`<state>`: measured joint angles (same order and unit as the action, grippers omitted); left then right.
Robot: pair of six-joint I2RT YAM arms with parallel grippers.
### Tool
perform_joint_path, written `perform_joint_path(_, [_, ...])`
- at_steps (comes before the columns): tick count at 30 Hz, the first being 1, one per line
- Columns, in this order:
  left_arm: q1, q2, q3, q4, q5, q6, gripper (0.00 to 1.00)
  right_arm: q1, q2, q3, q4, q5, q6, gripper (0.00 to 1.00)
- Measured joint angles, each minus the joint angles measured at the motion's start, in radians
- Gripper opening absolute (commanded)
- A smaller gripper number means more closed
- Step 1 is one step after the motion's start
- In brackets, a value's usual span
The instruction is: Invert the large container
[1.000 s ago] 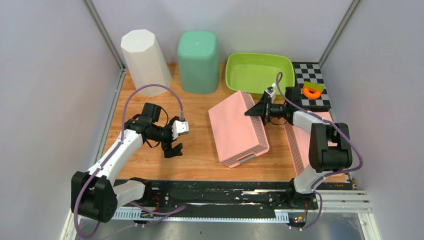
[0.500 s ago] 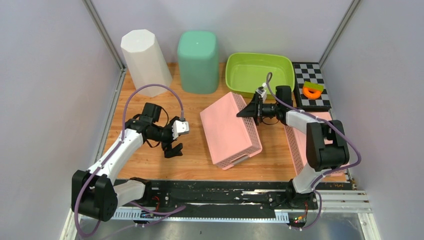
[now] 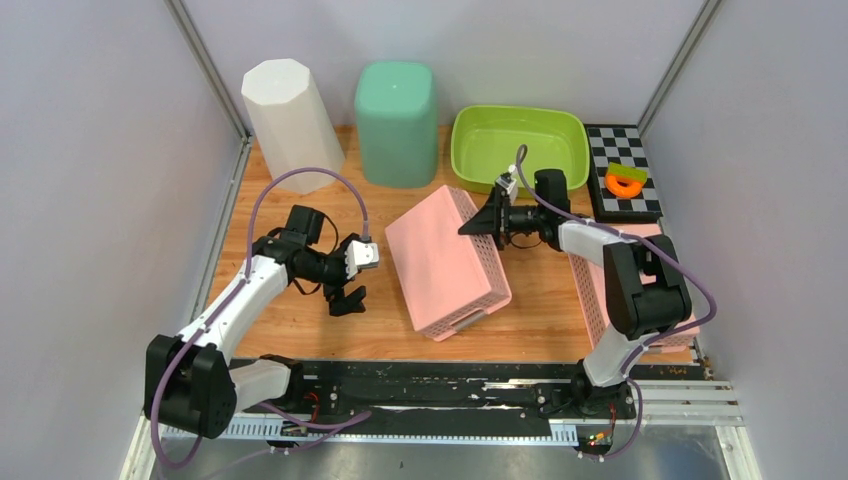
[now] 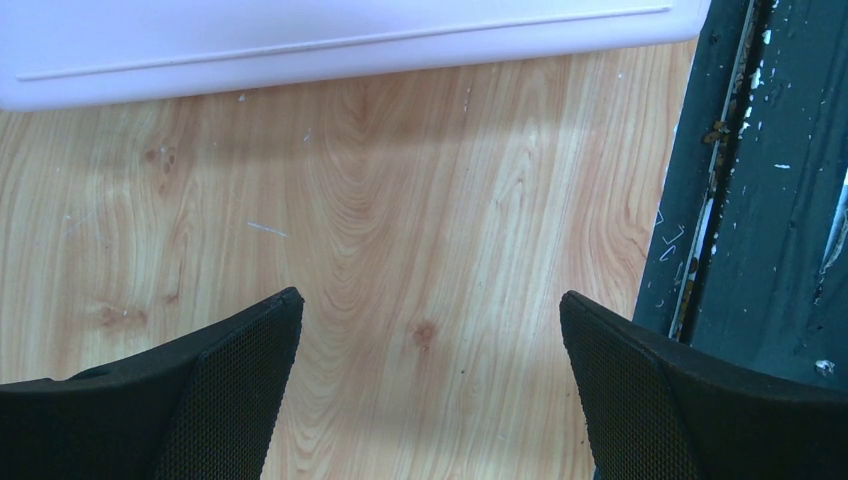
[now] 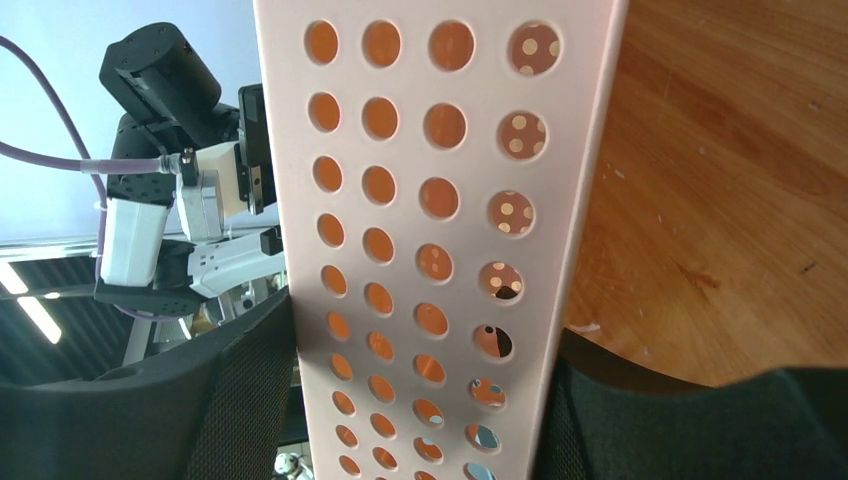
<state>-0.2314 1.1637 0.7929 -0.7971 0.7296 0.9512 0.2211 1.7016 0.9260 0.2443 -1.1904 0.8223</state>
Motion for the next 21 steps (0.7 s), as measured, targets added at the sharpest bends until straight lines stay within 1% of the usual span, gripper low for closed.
perform_joint_path(13, [0.0,0.006,0.0,0.0,0.0,0.0,1.0,0.057,-0.016,-0.011,0.111,0.151,0.099,0.67])
perform_joint_path(21, [0.0,0.006,0.0,0.0,0.0,0.0,1.0,0.107,-0.015,-0.017,0.218,0.267,0.172,0.67])
